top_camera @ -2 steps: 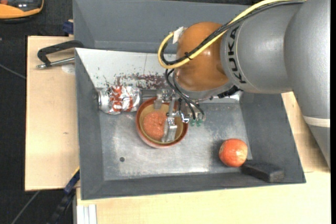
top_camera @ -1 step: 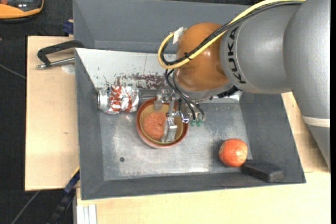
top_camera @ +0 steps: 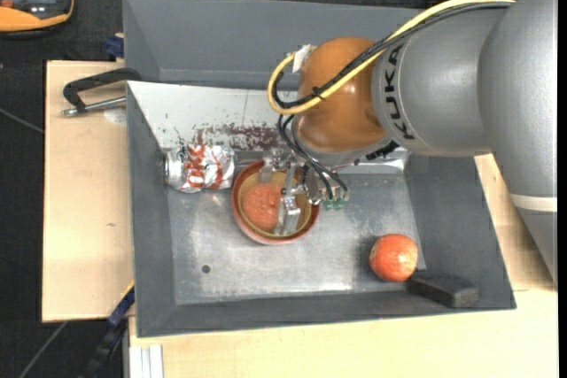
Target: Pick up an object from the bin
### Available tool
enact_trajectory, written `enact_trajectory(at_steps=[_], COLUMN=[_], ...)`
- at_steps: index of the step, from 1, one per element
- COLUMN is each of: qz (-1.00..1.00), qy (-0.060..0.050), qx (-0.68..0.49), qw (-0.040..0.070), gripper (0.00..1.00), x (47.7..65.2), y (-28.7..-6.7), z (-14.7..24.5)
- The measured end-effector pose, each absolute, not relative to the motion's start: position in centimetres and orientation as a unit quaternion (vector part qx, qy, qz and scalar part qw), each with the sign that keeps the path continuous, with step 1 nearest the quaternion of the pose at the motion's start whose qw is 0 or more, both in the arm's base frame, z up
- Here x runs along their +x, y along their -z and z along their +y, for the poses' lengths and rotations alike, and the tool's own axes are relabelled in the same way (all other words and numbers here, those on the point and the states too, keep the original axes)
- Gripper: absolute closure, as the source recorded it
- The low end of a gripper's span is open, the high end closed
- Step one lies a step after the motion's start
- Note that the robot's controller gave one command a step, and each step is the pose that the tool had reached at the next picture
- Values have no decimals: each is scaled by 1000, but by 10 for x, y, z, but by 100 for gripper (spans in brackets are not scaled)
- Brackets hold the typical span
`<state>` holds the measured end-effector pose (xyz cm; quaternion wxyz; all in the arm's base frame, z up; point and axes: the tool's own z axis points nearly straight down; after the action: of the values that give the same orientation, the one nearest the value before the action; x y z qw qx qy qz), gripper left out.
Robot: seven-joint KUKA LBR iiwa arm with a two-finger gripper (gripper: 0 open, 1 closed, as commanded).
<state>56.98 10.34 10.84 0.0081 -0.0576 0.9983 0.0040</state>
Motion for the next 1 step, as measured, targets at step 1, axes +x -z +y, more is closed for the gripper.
enact_trajectory(at_steps=[1], qz=[998], qy=[-3], qx=[-56], qw=[4], gripper=[100], x=[569], y=[-104], z=[101])
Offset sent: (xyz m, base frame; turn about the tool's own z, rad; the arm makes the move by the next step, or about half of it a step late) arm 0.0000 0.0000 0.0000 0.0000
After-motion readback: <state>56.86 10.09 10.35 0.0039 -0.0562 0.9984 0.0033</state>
